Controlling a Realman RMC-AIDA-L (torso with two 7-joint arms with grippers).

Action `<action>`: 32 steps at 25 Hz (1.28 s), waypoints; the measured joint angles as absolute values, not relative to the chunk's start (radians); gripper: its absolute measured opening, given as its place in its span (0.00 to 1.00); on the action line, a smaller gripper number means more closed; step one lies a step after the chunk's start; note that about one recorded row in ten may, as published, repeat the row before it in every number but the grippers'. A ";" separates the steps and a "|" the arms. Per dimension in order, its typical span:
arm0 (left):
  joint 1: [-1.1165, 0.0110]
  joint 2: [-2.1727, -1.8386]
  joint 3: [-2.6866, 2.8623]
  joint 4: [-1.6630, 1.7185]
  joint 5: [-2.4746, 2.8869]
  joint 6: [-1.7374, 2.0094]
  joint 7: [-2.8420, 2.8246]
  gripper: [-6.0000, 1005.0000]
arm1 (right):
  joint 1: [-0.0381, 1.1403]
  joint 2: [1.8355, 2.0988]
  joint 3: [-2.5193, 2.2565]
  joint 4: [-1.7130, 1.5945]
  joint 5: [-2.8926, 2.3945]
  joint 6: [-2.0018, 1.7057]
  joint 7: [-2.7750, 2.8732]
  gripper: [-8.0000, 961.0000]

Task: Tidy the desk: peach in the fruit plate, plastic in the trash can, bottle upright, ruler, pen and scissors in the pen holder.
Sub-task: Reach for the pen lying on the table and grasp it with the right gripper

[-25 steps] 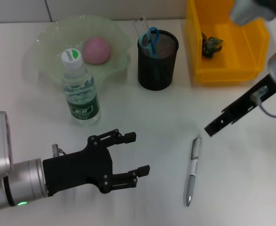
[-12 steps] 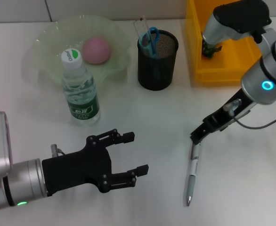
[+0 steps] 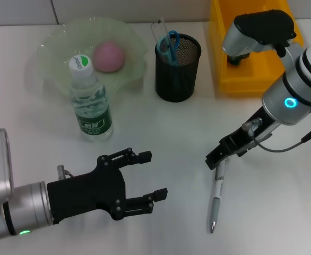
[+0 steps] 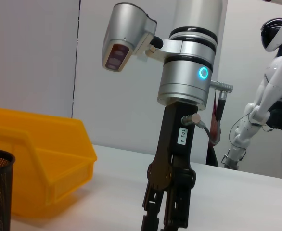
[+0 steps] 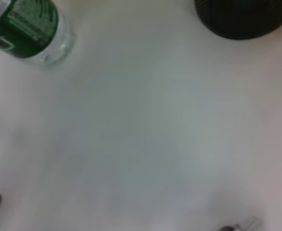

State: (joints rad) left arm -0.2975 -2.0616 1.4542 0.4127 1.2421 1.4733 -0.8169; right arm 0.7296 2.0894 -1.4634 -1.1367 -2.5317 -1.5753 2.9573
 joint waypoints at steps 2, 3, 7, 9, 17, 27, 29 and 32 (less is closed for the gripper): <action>-0.294 -2.062 1.454 0.413 1.243 1.476 -0.816 0.80 | 0.733 2.089 -1.464 -1.132 -2.550 -1.574 2.957 0.85; -0.294 -2.062 1.454 0.413 1.243 1.476 -0.815 0.80 | 0.735 2.089 -1.464 -1.128 -2.556 -1.573 2.957 0.85; -0.293 -2.062 1.454 0.413 1.243 1.475 -0.815 0.80 | 0.738 2.089 -1.465 -1.104 -2.560 -1.569 2.958 0.85; -0.293 -2.062 1.454 0.413 1.243 1.473 -0.815 0.80 | 0.738 2.089 -1.469 -1.097 -2.561 -1.559 2.958 0.85; -0.300 -2.063 1.457 0.411 1.242 1.470 -0.814 0.80 | 0.741 2.089 -1.508 -1.075 -2.563 -1.522 2.957 0.84; -0.299 -2.065 1.460 0.413 1.242 1.475 -0.814 0.80 | 0.747 2.089 -1.517 -1.065 -2.553 -1.500 2.957 0.84; -0.299 -2.065 1.459 0.413 1.242 1.475 -0.815 0.80 | 0.747 2.089 -1.517 -1.064 -2.553 -1.499 2.957 0.77; -0.299 -2.065 1.459 0.413 1.243 1.474 -0.815 0.80 | 0.750 2.089 -1.517 -1.055 -2.552 -1.497 2.957 0.67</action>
State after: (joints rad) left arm -0.2986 -2.0648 1.4595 0.4127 1.2425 1.4737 -0.8145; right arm 0.7497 2.0892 -1.5172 -1.0551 -2.5524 -1.4973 2.9574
